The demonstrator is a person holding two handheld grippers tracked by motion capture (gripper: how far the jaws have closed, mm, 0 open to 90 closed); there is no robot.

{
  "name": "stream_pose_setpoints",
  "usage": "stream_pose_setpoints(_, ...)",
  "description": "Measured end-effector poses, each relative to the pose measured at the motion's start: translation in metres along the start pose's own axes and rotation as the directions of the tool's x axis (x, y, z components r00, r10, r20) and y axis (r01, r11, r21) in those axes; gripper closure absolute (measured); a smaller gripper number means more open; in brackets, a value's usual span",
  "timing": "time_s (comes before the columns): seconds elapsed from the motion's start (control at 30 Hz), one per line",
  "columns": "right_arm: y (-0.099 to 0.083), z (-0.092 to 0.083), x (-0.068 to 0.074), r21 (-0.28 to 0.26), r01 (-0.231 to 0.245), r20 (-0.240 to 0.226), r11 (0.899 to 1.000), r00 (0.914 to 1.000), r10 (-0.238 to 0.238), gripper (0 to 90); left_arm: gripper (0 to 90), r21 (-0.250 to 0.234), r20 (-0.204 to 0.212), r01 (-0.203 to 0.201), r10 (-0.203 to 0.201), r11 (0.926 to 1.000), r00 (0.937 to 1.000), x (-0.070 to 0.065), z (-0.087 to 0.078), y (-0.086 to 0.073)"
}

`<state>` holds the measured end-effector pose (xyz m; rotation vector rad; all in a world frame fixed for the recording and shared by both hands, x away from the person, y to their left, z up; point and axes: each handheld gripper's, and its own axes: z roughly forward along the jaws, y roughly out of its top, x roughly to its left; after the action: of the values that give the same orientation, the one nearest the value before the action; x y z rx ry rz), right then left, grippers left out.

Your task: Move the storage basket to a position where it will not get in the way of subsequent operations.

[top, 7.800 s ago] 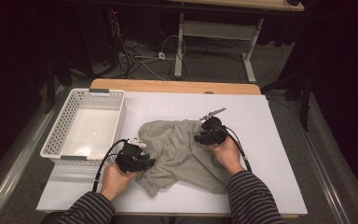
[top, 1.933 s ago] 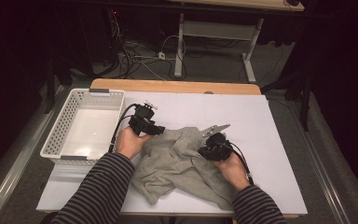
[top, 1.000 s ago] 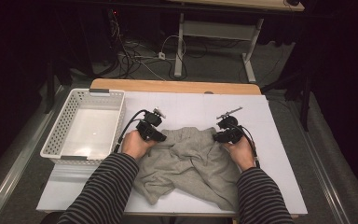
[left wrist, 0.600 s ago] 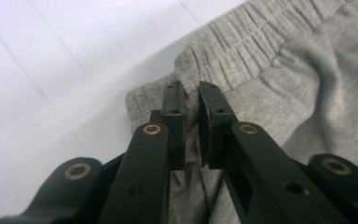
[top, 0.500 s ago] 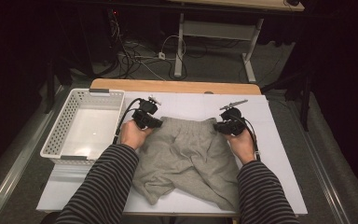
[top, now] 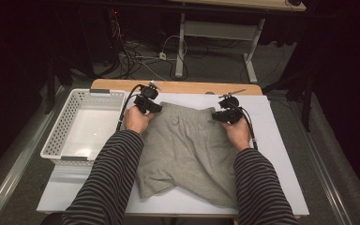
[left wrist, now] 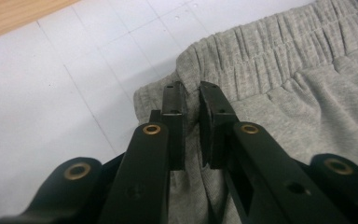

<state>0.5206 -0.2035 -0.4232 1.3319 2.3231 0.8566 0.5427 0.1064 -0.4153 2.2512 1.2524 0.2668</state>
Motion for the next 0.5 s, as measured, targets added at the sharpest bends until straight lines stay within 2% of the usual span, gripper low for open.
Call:
stream_pose_setpoints(0.13,-0.002,0.006,-0.002,0.021,-0.01,0.001,1.0,0.9999,0.01,76.1,78.3,0.036,0.008,-0.012,0.012,0.9993,0.9999,0.0,0.011,-0.003)
stream_pose_setpoints(0.23,-0.005,0.012,-0.003,0.048,-0.041,0.011,0.998,0.9991,0.04,69.2,75.0,0.048,0.028,0.001,-0.003,0.9989,0.9996,-0.001,0.014,-0.004)
stream_pose_setpoints(0.37,-0.007,0.008,0.0,0.035,-0.04,0.019,0.999,0.999,0.04,63.5,60.2,0.054,0.026,0.007,-0.008,0.9985,0.9996,-0.003,0.013,-0.003)
stream_pose_setpoints(0.5,-0.008,-0.006,-0.001,0.0,-0.043,0.019,0.999,0.9989,0.043,61.2,50.0,0.05,0.016,0.004,-0.005,0.9987,0.9999,-0.006,0.004,-0.004)
